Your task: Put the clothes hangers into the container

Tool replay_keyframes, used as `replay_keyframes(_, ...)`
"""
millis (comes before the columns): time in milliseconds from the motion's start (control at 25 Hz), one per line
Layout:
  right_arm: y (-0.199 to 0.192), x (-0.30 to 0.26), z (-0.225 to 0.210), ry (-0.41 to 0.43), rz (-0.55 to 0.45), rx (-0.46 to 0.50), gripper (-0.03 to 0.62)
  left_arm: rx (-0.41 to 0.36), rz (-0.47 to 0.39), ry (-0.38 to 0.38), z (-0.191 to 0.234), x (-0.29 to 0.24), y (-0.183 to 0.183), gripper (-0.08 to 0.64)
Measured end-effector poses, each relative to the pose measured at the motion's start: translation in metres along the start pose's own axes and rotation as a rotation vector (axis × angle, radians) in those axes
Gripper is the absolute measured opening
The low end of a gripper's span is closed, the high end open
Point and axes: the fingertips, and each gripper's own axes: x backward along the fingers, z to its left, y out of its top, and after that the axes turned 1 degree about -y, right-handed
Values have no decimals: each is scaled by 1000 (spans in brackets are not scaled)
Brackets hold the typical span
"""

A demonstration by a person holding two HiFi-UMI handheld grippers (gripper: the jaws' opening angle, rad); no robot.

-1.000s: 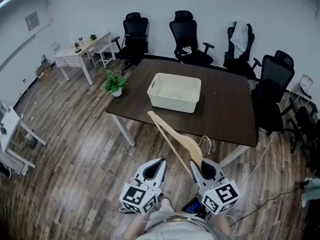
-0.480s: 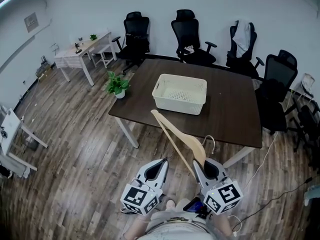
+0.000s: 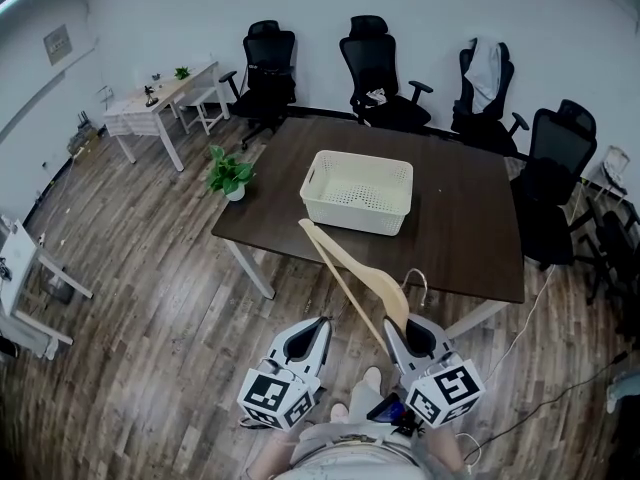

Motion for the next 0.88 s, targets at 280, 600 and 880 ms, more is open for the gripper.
replay_keyframes(280,15,-26,-37,6,-8,-1,60,-5,-1,-12,9,-47,9,11)
replay_keyframes(600,26,-53,-85,21,4,-5,60,-7,12,-7,15,-106,18,11)
replay_keyframes(880,37,-66,-125,20,3,13,60,-19,16,17,15,-143,25,11)
